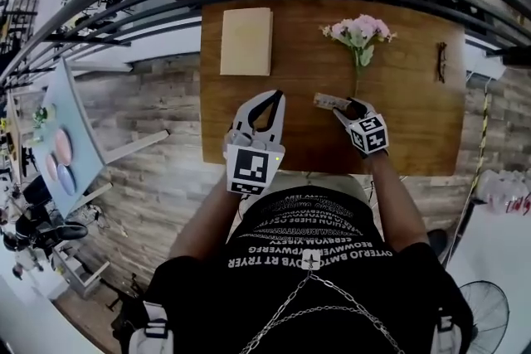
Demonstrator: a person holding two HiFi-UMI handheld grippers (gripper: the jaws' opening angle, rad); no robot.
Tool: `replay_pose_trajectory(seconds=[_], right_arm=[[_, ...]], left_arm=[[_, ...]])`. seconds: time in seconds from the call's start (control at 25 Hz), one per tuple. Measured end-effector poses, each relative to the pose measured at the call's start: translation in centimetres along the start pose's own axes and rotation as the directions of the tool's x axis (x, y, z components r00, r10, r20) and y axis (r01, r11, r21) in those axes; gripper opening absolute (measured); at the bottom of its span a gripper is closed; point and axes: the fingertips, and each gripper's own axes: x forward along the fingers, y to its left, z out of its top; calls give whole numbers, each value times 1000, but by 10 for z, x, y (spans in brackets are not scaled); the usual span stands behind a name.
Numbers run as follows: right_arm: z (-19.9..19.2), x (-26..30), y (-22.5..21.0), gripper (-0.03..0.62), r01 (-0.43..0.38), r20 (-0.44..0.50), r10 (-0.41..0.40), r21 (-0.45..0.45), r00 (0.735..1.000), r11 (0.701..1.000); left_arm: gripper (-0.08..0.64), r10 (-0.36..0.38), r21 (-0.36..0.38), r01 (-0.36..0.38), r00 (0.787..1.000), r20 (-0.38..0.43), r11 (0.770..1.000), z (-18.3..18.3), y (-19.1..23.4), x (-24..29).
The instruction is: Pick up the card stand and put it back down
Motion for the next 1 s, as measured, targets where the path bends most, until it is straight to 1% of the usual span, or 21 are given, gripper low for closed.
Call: replay_pose_trajectory(seconds=[0.08, 0.16, 0.36, 0.52, 0.64, 0.76, 1.0], right_arm=[[-3, 7, -3, 229, 1, -5, -2, -22, 1000, 1000], [-3, 10, -5, 229, 4, 13, -3, -48, 1000, 999], [0, 11, 0, 195, 15, 15, -13, -100, 1000, 995], [-1, 6, 6, 187, 1, 18, 0, -57, 1000, 998], [-2, -4, 8, 183, 3, 16, -3, -43, 1000, 999], [-1, -2, 17, 183, -9, 34, 10, -14, 999, 1000], [0, -20, 19, 181, 18, 87, -23, 57, 996, 998]], left_arm=[[26, 4, 6, -4, 1000, -12, 1000, -3, 0, 1], [28, 5, 11, -4, 1000, -20, 1000, -5, -1, 2], [28, 5, 15, -4, 1000, -29, 1000, -8, 4, -5], [28, 12, 21, -11, 999, -30, 1000, -8, 8, -11], [28, 17, 22, -16, 1000, -24, 1000, -9, 9, -18], [28, 27, 23, -27, 999, -17, 999, -12, 17, -30], [28, 35, 32, -35, 999, -6, 999, -17, 20, -54]])
